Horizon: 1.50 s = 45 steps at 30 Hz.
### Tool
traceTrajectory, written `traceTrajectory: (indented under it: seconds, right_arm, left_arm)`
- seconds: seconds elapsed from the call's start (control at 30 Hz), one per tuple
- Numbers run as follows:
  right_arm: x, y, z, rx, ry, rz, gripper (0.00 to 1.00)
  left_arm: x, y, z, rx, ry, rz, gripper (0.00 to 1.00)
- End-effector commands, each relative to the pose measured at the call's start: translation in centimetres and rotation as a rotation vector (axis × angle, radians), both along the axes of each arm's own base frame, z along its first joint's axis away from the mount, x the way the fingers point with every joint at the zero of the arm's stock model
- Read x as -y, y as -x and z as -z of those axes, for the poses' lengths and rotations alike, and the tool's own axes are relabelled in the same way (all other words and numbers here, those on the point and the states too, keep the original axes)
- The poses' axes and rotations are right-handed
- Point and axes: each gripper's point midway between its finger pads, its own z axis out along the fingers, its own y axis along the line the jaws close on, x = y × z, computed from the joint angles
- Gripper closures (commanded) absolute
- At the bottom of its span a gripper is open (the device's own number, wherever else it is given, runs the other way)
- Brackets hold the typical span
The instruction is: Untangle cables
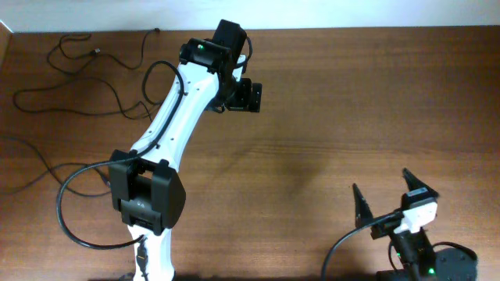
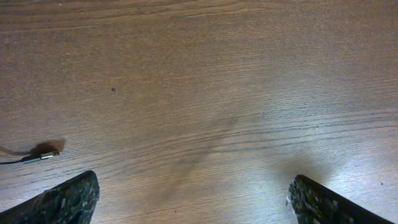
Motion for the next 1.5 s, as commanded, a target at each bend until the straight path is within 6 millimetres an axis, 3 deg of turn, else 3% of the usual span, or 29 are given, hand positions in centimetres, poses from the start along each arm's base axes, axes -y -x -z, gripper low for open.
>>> traceTrajectory:
  seconds: [0.0,0.13,0.4,0.83,0.97,1.47]
  right_arm:
    - [-0.9,-0.4,0.7,0.029,0.008,-0.054,0.02]
    - [-0.9,-1.1,1.0,0.070,0.007,-0.050,0.02]
    - [-0.6,-2.2,4.1,0.013,-0.041,-0.024,0.01]
    - [0.0,-3.7,5.8,0.080,-0.128,0.016,0.02]
    - [0.2,-3.7,8.9,-0.048,-0.119,0.034,0.02]
    - [0.7,-3.9,8.9,-0.045,-0.115,0.064,0.01]
  left_arm:
    - [0.0,0.0,-0.5,0.015,-0.007,0.008,0.01]
    - [0.0,0.0,-0.5,0.015,-0.007,0.008,0.01]
    - [0.0,0.0,-0.5,0.015,-0.007,0.008,0.01]
    - [0.0,0.0,-0.5,0.015,-0.007,0.008,0.01]
    - [0.1,0.0,-0.5,0.015,-0.007,0.009,0.01]
    - [0.1,0.1,-0.5,0.015,-0.007,0.009,0.01]
